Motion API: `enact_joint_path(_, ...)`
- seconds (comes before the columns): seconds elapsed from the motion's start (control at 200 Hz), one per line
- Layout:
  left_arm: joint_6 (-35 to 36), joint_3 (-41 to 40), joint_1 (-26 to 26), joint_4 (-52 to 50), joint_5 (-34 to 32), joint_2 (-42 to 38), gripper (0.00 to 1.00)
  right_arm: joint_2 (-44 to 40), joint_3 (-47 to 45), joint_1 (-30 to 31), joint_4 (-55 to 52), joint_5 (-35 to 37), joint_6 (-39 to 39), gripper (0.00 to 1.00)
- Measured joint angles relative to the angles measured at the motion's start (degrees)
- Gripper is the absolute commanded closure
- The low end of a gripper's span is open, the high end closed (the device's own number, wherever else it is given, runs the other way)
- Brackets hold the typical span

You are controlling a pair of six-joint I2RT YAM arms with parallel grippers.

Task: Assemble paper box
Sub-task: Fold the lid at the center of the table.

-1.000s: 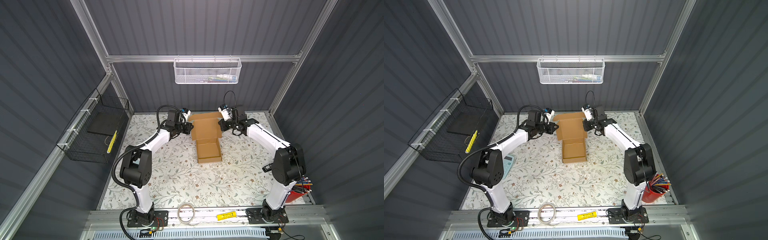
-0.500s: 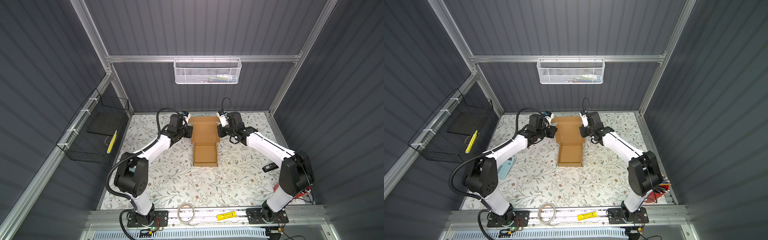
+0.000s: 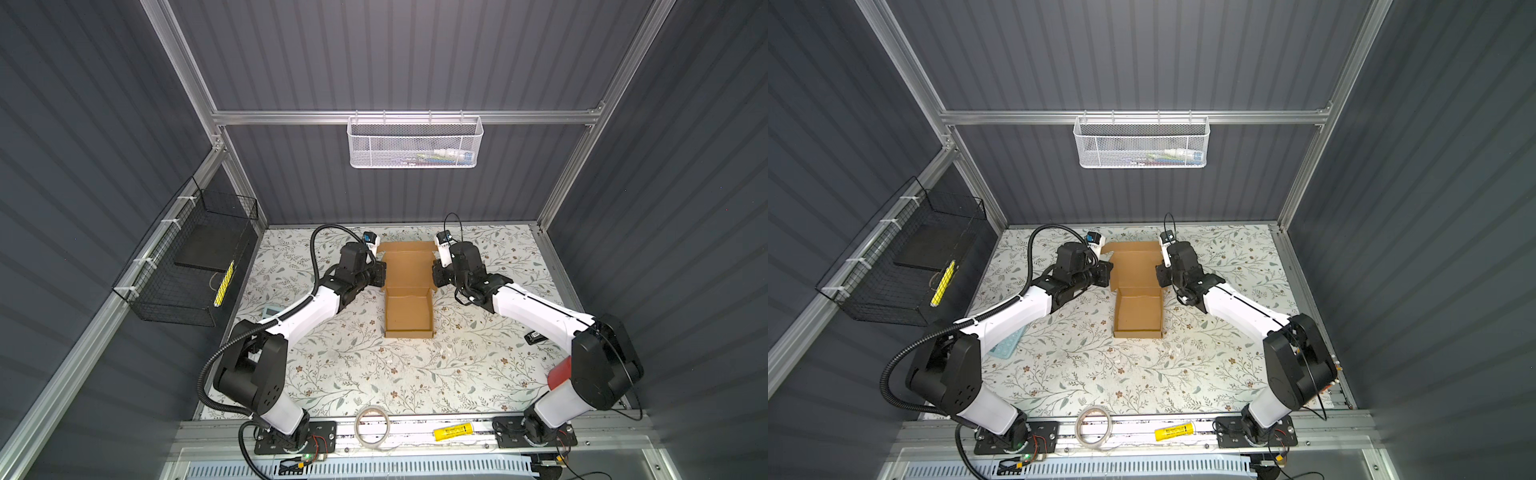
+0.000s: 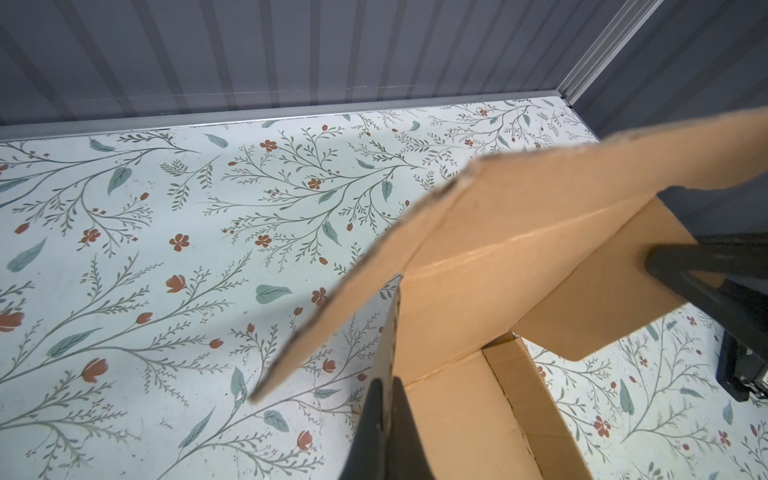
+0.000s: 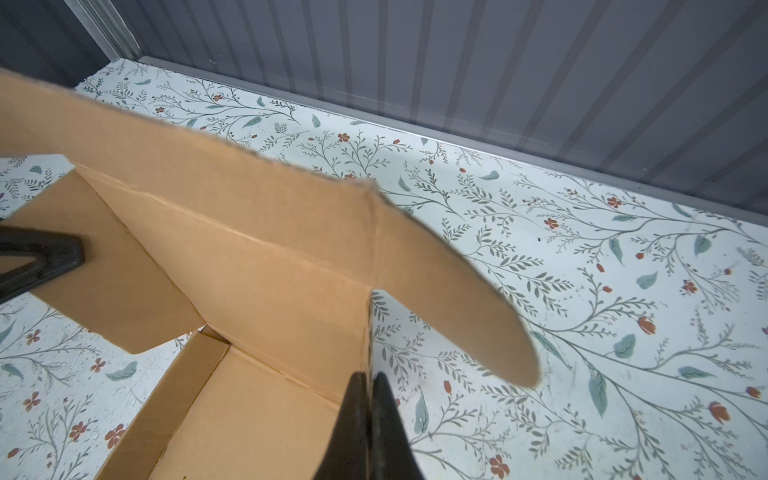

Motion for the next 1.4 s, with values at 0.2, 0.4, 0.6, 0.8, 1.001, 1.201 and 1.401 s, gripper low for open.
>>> enact_joint_path(0.2, -0.5, -2.2, -0.8, 1.7, -2.4, -2.0, 1.00, -0.3, -1.8, 1.6, 3.9, 2.8, 1.2, 0.94)
enact_joint_path(0.4, -1.5, -4.3, -1.6, 3.1, -4.4, -3.2, 1.00, -0.3, -4.3, 3.5, 7.6, 6.0, 2.1, 0.94)
enact_joint_path(0.6, -2.6, -6.8, -2.2, 4.4, -5.8, -4.7, 1.00, -0.3, -5.6, 4.8, 9.8, 8.1, 3.2, 0.94)
enact_joint_path(0.8, -3.7, -7.6, -3.1, 5.3, -7.8, -5.1, 1.00, -0.3, -6.3, 6.1, 10.9, 10.3, 4.0, 0.94)
enact_joint_path(1.001, -5.4, -9.0, -4.5, 6.8, -10.4, -5.8, 1.00, -0.7, -7.6, 7.6, 12.5, 12.9, 5.0, 0.94)
enact_joint_path(1.201, -6.6, -10.1, -5.7, 7.7, -13.0, -6.2, 1.00, -1.3, -9.1, 9.0, 13.9, 15.5, 5.4, 0.94)
enact_joint_path(1.401, -7.3, -10.9, -6.7, 7.8, -14.6, -7.1, 1.00, -1.9, -10.3, 10.1, 14.9, 17.3, 6.2, 0.94)
